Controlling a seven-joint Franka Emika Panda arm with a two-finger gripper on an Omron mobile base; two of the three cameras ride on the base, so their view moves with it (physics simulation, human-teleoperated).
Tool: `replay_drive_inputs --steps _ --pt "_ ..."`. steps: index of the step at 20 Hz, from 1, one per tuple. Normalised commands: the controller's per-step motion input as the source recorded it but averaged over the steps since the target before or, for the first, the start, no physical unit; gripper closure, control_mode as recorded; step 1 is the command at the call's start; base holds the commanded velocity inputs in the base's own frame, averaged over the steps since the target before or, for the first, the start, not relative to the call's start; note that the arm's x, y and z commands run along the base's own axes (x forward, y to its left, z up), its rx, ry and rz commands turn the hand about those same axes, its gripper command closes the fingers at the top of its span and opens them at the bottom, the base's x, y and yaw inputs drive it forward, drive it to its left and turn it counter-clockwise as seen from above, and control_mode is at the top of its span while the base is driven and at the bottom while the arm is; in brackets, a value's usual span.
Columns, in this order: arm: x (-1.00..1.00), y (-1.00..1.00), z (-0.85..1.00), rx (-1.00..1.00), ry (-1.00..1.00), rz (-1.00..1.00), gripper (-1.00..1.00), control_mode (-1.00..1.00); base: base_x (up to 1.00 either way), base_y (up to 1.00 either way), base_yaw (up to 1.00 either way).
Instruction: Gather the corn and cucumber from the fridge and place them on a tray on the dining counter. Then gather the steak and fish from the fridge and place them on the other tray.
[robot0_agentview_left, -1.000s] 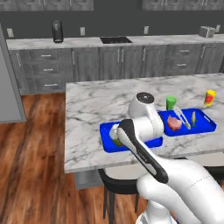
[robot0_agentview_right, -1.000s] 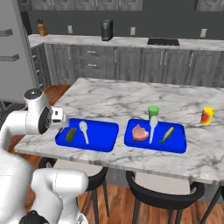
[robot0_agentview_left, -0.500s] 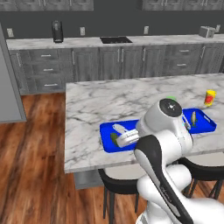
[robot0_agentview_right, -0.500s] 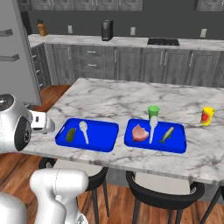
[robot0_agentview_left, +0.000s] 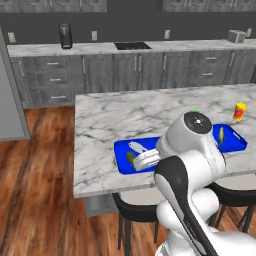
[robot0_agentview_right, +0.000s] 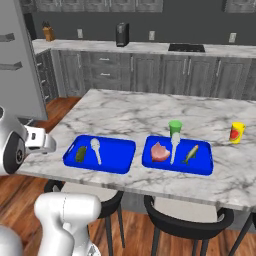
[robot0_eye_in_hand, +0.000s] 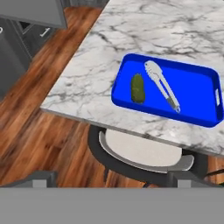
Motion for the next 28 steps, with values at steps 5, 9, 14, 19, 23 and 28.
replay_drive_inputs --steps 5,9,14,19,23,28 --pt "0.0 0.1 -0.07 0.0 0.0 0.0 -1.0 1.0 0.05 0.73 0.06" --pt "0.0 0.0 0.0 0.0 0.0 0.0 -1.0 1.0 0.06 1.0 0.05" --pt "0.0 0.0 0.0 0.0 0.0 0.0 -1.0 1.0 0.02 1.0 0.03" --pt "0.0 0.0 0.0 0.0 0.0 0.0 -1.0 1.0 0.36 0.96 0.08" --pt "0.0 0.0 0.0 0.0 0.0 0.0 -1.0 1.0 0.89 0.68 0.25" --pt "0.0 0.0 0.0 0.0 0.0 0.0 -1.0 1.0 0.7 0.67 0.33"
